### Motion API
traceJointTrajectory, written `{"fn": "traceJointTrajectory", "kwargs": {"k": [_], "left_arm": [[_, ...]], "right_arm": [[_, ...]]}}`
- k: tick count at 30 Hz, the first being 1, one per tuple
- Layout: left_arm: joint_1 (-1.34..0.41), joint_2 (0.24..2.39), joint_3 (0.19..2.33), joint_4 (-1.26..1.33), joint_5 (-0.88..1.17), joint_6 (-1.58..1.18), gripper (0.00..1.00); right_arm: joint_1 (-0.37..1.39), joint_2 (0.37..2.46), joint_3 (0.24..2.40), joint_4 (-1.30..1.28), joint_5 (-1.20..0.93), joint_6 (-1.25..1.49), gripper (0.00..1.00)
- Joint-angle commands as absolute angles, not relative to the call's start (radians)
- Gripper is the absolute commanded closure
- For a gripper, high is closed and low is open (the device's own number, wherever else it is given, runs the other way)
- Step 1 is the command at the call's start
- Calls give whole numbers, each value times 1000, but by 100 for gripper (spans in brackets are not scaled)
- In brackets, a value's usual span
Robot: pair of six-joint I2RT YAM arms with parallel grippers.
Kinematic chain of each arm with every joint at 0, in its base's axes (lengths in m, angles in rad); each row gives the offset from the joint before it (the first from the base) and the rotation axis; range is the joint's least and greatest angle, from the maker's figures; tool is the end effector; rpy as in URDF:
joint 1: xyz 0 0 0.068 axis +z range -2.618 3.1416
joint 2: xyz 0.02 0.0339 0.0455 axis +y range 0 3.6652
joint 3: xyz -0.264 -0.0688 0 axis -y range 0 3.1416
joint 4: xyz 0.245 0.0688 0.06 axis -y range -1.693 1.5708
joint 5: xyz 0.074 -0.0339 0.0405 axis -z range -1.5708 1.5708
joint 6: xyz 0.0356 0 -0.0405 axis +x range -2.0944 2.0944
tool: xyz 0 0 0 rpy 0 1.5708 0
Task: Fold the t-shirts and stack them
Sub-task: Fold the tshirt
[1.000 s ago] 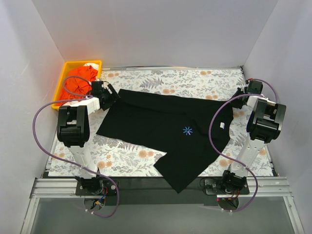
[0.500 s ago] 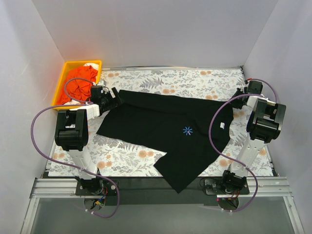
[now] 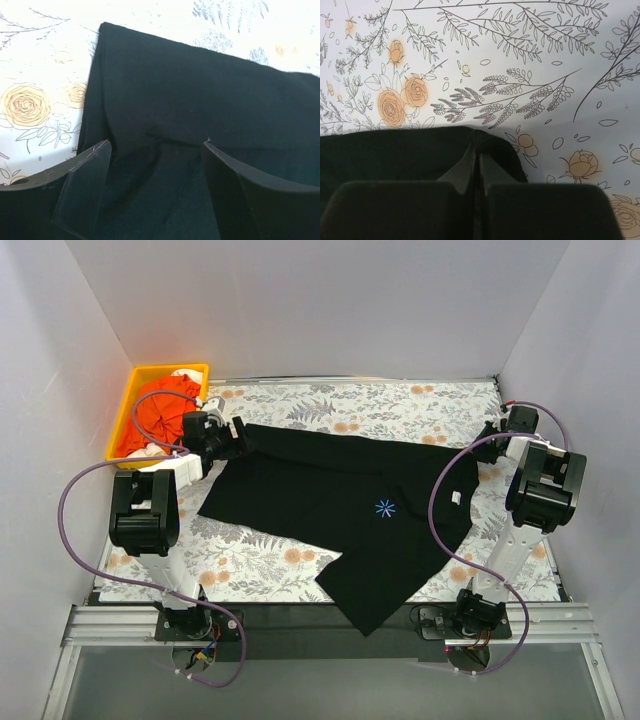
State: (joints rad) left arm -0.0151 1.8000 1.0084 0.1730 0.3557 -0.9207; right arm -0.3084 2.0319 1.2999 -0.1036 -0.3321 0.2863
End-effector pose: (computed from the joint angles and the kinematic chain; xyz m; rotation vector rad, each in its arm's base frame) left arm 0.3821 -0.0182 0.1762 -0.8096 2.1484 -0.8984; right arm 0.4152 -0.1201 0.1510 0.5498 2.3176 0.3882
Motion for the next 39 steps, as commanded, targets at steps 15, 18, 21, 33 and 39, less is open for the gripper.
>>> {"fn": "traceJointTrajectory", "kwargs": {"k": [15, 18, 21, 33, 39], "left_arm": [[-15, 1876, 1034, 183, 399, -847, 33], [-15, 1887, 1038, 183, 408, -844, 37], [-15, 1891, 1040, 181, 411, -841, 43], [-15, 1870, 1054, 138, 399, -816, 86], [-15, 1851, 1162, -23, 295, -802, 100]], "right_arm": [[-318, 2040, 1307, -95, -348, 258, 99], [-318, 2042, 1308, -95, -350, 255, 99], [-318, 2046, 1312, -95, -351, 256, 99], [-318, 2049, 1313, -97, -344, 253, 99], [-318, 2049, 1318, -98, -322, 244, 99]]}}
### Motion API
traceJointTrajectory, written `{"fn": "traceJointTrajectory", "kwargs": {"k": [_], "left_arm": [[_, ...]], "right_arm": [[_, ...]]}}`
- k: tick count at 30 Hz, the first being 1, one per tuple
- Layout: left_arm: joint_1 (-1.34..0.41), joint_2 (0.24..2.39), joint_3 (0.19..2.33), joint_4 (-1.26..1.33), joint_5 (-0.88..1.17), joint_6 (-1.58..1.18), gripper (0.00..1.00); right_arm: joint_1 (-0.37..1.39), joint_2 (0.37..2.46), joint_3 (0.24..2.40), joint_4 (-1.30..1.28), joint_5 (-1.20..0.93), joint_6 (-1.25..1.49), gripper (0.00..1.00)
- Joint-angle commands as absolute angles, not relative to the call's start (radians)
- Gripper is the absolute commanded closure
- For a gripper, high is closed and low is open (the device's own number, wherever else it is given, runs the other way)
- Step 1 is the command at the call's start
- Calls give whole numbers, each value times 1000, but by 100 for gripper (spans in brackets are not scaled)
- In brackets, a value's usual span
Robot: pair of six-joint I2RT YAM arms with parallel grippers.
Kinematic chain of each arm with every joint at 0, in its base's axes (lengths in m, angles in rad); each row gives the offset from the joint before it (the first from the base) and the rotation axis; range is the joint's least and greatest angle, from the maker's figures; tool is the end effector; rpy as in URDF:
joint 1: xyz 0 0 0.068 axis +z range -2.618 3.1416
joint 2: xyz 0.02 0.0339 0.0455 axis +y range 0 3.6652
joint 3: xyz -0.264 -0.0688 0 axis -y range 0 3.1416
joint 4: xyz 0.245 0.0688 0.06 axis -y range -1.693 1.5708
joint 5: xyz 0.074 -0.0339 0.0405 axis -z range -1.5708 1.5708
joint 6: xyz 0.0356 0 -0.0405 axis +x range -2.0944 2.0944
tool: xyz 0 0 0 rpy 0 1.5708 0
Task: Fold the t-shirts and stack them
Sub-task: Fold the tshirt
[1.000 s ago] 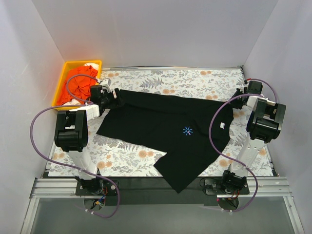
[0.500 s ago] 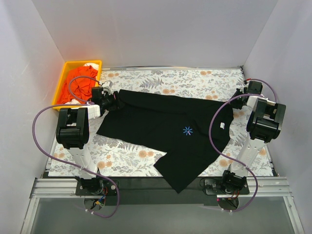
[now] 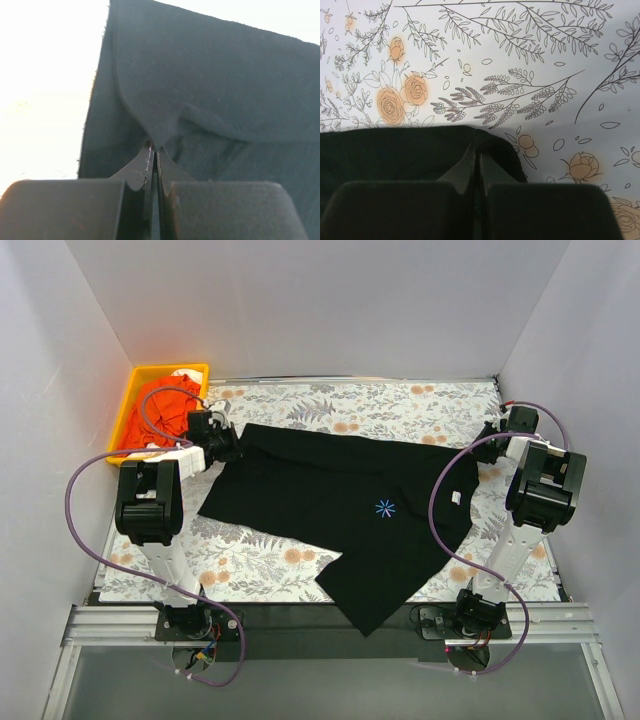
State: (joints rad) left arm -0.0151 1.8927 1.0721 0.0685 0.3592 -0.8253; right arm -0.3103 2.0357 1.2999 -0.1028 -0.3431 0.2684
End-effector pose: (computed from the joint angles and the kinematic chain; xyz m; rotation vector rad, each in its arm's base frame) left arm 0.3926 -0.0184 0.1523 -0.7744 2.2871 -0.8251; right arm 0.4151 -0.1205 0.1496 0.5267 2.3226 0.3925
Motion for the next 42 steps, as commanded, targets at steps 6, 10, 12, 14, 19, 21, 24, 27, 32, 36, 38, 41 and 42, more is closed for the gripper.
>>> {"fn": "traceJointTrajectory", "kwargs": {"k": [6, 10, 12, 14, 19, 21, 24, 27, 32, 36, 38, 41, 42], "left_arm": [[-15, 1896, 1287, -230, 209, -842, 100], [-14, 1933, 1354, -342, 140, -853, 100], [-15, 1947, 1380, -371, 121, -856, 100], [-14, 1974, 1422, -409, 126, -861, 100], [-14, 2037, 1480, -477, 172, -882, 100], [-15, 2055, 1482, -485, 186, -894, 100], [-15, 2066, 1485, -497, 196, -920, 100], [-15, 2066, 1486, -500, 195, -934, 100], [-15, 2075, 1502, -502, 190, -960, 100], [-15, 2085, 1513, -509, 172, -962, 100], [-15, 2086, 1514, -509, 167, -962, 100], [-15, 2089, 1514, -512, 164, -963, 100], [-15, 2091, 1514, -514, 166, -968, 100]], "right_arm": [[-318, 2051, 1319, -104, -298, 232, 99], [-318, 2051, 1321, -113, -279, 218, 99], [-318, 2051, 1324, -118, -273, 210, 99], [-318, 2052, 1325, -123, -262, 206, 99], [-316, 2045, 1341, -153, -236, 187, 89], [-311, 2026, 1342, -172, -210, 180, 75], [-296, 1964, 1344, -219, -135, 164, 59], [-246, 1843, 1339, -282, -48, 141, 53], [-59, 1666, 1261, -365, 159, 94, 57], [197, 1537, 1163, -438, 204, 69, 65], [273, 1510, 1117, -456, 195, 67, 67], [391, 1488, 1039, -477, 196, 67, 68], [425, 1493, 1011, -482, 193, 69, 68]]}}
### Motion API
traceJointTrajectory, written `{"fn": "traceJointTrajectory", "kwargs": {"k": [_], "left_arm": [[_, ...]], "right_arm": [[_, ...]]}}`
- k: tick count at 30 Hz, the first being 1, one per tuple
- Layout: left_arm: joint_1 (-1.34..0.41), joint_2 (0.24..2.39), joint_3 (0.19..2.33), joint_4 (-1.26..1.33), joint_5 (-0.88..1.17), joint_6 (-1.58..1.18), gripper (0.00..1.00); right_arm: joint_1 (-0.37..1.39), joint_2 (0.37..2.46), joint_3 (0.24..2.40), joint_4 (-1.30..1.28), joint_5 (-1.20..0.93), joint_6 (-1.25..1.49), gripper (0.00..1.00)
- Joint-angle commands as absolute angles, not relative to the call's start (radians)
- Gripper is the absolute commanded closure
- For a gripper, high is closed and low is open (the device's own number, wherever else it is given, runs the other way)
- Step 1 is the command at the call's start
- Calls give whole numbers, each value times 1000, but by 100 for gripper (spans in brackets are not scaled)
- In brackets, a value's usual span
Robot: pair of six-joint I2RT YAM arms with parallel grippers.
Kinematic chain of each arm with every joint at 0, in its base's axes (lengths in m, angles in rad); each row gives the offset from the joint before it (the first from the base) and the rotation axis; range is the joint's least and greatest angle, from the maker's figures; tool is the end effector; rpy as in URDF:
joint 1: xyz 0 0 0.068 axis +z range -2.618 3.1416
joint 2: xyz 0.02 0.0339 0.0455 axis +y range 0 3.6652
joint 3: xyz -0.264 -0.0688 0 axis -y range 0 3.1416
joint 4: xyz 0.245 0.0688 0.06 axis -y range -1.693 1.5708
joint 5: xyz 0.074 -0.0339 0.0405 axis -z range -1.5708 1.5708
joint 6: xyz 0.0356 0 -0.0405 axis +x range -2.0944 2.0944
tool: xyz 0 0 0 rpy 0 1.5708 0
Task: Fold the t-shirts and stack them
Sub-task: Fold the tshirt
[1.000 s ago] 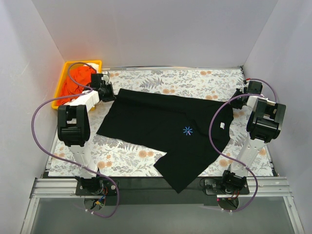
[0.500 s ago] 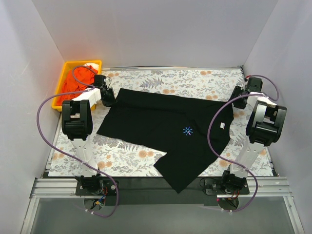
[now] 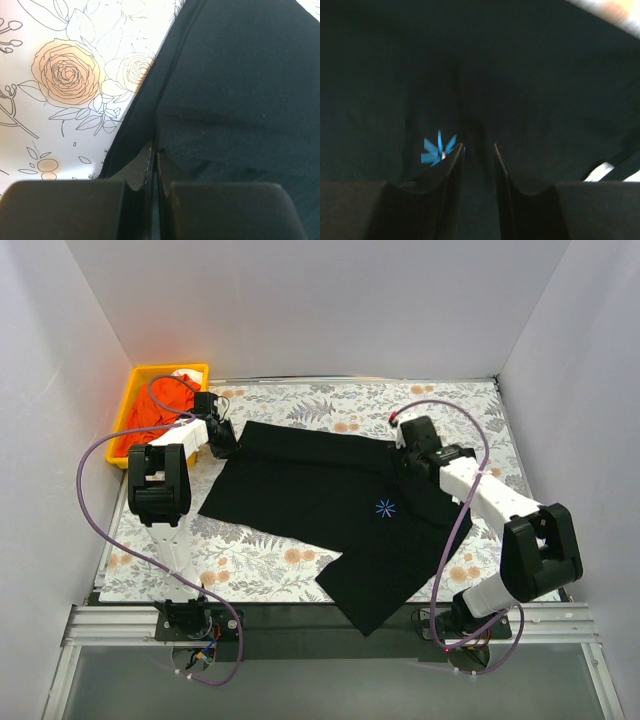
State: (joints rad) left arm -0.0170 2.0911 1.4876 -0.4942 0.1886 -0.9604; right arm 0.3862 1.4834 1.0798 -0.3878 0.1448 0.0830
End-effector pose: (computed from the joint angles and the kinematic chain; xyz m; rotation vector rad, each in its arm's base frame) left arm 0.4365 -0.0141 0.1559 -1.1983 2.4876 -0.5429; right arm 0.3008 0.1168 0.2578 -0.2859 2.3350 0.0586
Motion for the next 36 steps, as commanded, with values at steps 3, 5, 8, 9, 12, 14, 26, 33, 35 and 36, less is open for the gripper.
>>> {"fn": "traceJointTrajectory", "kwargs": {"k": [3, 5, 8, 9, 12, 14, 26, 33, 35, 36], "left_arm": [[-14, 2094, 1513, -514, 169, -973, 100], [-15, 2092, 1511, -512, 172, -973, 100], [-15, 2092, 1508, -512, 170, -977, 100], [-15, 2092, 1505, -514, 172, -977, 100], [-15, 2089, 1505, -514, 166, -976, 100], [-15, 2088, 1503, -514, 166, -976, 100], [-15, 2088, 1506, -515, 158, -974, 100], [-15, 2089, 1506, -520, 150, -966, 100], [-15, 2091, 1505, -520, 150, -966, 100], [-15, 2092, 1506, -520, 150, -968, 100]], "right_arm": [[463, 1515, 991, -494, 189, 68, 70], [480, 1526, 996, -495, 187, 61, 71], [509, 1561, 1009, -495, 199, 43, 71], [514, 1589, 1012, -495, 198, 37, 71], [518, 1632, 1029, -489, 216, 20, 71], [518, 1650, 1043, -486, 225, 11, 72], [518, 1684, 1071, -482, 290, 5, 73], [520, 1713, 1072, -479, 299, 5, 74], [518, 1718, 1069, -477, 302, 5, 78], [518, 1720, 1069, -474, 302, 3, 80]]}}
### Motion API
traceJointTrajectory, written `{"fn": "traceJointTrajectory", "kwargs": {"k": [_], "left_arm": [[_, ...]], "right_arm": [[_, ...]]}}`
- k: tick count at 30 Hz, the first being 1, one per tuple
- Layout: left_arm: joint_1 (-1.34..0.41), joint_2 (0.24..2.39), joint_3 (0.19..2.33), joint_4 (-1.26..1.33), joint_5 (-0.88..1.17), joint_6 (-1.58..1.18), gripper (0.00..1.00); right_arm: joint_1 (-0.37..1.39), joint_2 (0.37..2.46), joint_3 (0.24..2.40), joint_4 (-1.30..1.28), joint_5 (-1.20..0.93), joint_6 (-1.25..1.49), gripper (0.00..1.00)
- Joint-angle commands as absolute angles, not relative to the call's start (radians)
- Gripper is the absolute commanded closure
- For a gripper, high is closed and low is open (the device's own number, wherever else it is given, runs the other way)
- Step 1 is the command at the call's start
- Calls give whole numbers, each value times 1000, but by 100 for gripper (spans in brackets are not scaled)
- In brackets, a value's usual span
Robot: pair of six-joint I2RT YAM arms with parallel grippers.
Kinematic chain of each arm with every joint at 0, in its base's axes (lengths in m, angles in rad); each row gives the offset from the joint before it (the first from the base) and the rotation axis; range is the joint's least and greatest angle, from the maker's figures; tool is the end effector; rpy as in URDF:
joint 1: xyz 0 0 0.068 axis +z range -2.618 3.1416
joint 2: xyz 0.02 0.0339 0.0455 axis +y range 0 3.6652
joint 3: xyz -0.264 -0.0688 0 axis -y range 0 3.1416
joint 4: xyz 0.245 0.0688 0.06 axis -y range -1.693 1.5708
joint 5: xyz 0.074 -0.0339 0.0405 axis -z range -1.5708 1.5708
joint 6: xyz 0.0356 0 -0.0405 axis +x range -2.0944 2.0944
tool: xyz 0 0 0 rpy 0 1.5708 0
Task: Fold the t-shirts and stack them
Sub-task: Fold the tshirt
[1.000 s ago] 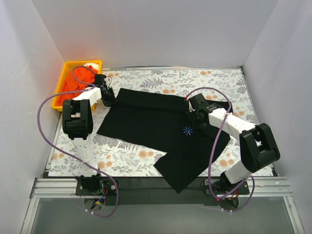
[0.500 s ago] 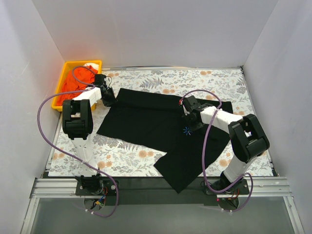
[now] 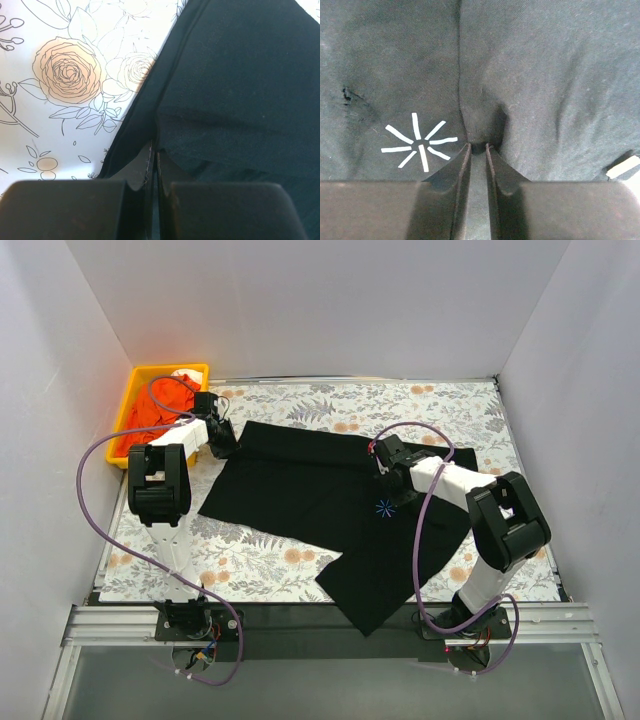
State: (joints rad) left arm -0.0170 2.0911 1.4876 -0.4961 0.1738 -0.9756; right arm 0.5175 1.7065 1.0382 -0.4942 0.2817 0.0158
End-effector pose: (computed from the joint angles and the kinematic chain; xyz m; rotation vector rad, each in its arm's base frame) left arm 0.4364 -0.0136 0.1557 -1.2220 2.4765 -0.5271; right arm 0.2901 0.1537 0.1710 -0.5863 2.6035 -0.2193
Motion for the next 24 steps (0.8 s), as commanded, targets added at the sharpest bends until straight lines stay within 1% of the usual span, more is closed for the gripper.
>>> {"fn": "traceJointTrajectory", "kwargs": {"k": [1, 4, 5, 9, 16, 24], "left_arm": [[-15, 2092, 1506, -520, 152, -966, 100], [-15, 2094, 1505, -519, 149, -968, 100], [-15, 2092, 1505, -522, 149, -968, 100], [-15, 2088, 1519, -535, 143, -971, 100], [-15, 2091, 1562, -574, 129, -983, 100], [-15, 2114, 1595, -629, 106, -997, 100]], "right_arm": [[518, 1721, 1068, -476, 299, 5, 81], [519, 1721, 1066, -476, 288, -23, 91], [518, 1710, 1068, -477, 285, -21, 98], [518, 1669, 1081, -515, 279, -26, 99], [518, 1600, 1130, -682, 233, -29, 99], [518, 1594, 1181, -850, 175, -15, 99]]}}
